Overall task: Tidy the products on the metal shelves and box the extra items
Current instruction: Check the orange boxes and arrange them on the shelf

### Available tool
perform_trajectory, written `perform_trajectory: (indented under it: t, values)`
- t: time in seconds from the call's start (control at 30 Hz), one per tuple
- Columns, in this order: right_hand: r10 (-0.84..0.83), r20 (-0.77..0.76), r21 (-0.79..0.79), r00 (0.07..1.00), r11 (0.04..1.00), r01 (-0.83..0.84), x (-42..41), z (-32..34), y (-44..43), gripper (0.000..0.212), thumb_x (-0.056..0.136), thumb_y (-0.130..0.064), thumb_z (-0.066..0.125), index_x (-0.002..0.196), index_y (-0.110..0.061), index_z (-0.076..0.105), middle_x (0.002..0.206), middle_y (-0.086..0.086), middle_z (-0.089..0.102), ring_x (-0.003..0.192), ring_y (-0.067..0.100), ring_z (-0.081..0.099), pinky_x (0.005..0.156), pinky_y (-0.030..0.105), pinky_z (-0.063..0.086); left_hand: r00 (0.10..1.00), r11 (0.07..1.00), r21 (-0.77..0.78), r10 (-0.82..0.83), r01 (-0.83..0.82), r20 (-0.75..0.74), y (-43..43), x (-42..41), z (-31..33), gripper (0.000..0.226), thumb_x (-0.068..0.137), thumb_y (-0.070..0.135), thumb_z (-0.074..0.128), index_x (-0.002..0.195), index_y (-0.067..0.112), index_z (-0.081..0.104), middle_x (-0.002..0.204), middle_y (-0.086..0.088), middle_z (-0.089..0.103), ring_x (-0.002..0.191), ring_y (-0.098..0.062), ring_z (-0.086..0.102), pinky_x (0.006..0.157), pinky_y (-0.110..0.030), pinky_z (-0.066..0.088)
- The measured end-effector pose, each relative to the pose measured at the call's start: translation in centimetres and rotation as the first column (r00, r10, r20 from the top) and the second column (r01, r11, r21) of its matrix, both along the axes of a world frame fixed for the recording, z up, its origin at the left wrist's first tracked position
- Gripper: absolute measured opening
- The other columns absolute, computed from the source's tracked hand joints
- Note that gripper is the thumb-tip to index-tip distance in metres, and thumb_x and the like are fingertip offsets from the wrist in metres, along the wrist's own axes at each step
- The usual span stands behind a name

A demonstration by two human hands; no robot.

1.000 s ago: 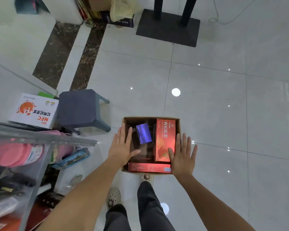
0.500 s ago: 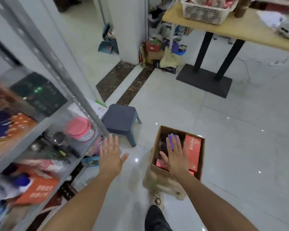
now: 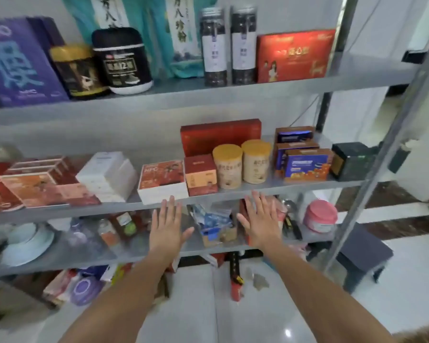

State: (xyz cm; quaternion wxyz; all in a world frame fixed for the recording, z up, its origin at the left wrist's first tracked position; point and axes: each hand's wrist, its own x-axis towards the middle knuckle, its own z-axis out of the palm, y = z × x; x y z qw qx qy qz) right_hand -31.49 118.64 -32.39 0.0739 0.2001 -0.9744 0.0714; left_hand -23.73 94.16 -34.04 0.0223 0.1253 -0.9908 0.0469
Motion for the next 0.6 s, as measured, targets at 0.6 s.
perform_trajectory:
  t: [0.6]
  values:
    - [0.469,-0.162,0.392,0.868,0.838,-0.380,-7.1,2.0,-21.6,0.074,0.101,-0.043,0.040,0.155,-0.012,-0.001,0.163,0.011,-0.009,0.149,0.029,-0.013,0.110,0.052,-0.020,0.954,0.895,0.331,0.291,-0.299,0.075,-13.6,-2.5,1.5,0.086,0.097,0.064,0.023,0.150,0.015,-0.026,0.159,-0.006,-0.029,0.147,-0.023,-0.023,0.121,-0.043,-0.007]
